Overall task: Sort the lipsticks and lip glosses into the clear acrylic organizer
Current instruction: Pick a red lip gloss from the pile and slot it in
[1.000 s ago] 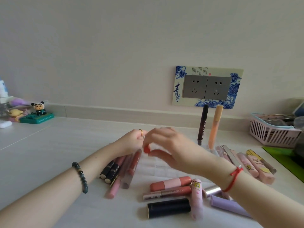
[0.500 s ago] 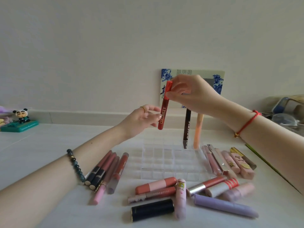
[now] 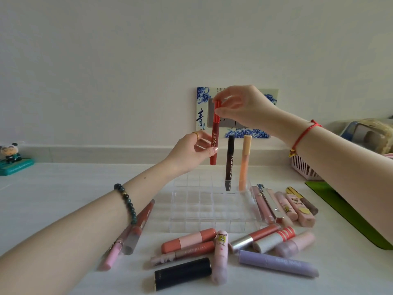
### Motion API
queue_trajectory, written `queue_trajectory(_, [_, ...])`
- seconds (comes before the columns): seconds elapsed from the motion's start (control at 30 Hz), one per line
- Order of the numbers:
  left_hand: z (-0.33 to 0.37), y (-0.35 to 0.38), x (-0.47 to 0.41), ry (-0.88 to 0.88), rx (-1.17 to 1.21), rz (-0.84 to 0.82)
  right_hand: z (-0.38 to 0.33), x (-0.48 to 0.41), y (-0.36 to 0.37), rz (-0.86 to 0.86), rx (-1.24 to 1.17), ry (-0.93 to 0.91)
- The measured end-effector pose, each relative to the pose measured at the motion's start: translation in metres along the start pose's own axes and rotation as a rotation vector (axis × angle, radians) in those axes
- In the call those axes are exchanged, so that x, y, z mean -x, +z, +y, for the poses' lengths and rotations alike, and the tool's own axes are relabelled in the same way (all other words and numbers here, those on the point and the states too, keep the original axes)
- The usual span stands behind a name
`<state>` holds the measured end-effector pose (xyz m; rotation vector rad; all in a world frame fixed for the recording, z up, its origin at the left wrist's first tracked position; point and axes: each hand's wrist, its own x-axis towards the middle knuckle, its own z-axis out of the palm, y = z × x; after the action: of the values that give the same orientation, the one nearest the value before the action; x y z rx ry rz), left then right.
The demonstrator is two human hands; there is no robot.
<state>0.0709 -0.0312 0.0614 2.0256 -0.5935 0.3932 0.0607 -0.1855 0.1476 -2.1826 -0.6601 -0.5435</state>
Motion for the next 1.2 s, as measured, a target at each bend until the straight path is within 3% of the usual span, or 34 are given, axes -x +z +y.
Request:
queue_trajectory(0.4, [-0.018, 0.018, -0.001, -0.074, -0.036, -0.007, 0.032, 0.000, 0.007, -0.078, -0.058, 0.097])
queue_trajectory(1.2, [-0.025, 0.027, 0.010, -0.086, -0.114, -0.100, 0.038, 0.005, 0.013, -0.305, 0.100, 0.051])
